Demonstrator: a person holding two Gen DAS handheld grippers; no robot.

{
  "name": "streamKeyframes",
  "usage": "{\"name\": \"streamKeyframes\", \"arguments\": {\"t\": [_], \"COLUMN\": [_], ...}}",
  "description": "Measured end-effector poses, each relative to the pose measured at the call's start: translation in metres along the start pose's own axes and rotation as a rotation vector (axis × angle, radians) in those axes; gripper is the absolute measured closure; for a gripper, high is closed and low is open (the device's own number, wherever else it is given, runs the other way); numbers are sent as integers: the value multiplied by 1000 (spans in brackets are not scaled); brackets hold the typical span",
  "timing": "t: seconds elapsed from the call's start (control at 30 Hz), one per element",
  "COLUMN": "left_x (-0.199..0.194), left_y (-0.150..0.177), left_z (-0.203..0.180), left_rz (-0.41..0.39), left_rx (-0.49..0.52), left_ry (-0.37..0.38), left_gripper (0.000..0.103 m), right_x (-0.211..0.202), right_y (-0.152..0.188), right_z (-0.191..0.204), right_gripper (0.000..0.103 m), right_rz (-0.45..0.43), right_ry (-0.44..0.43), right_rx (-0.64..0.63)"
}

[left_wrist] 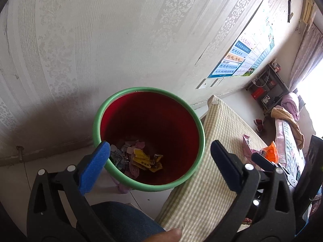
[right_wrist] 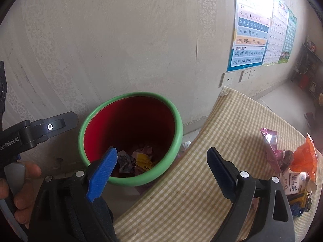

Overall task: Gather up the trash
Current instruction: 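Move both open tools back to the remaining wrappers on the table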

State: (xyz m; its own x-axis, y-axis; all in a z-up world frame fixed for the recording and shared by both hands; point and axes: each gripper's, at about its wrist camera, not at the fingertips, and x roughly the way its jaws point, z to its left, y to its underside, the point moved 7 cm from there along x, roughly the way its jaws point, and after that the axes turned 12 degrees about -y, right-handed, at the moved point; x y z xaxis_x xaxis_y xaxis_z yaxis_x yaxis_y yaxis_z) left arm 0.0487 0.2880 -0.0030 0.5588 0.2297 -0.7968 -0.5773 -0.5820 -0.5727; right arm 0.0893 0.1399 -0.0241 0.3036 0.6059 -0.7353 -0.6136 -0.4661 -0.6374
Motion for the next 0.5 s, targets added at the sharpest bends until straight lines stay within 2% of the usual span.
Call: {"name": "streamKeyframes", "arguments": {"t": [0.5], "left_x": [-29], "left_y": [52], "left_z": [-106], "left_rz": [17], "left_rx": [177], "left_ry": [99], "left_gripper": [6], "right_x": [-103], "right_y": [72], "right_z": [-87], "right_gripper": [15], "right_rz": [-68], "right_ry": [145], "right_rx": [144]}}
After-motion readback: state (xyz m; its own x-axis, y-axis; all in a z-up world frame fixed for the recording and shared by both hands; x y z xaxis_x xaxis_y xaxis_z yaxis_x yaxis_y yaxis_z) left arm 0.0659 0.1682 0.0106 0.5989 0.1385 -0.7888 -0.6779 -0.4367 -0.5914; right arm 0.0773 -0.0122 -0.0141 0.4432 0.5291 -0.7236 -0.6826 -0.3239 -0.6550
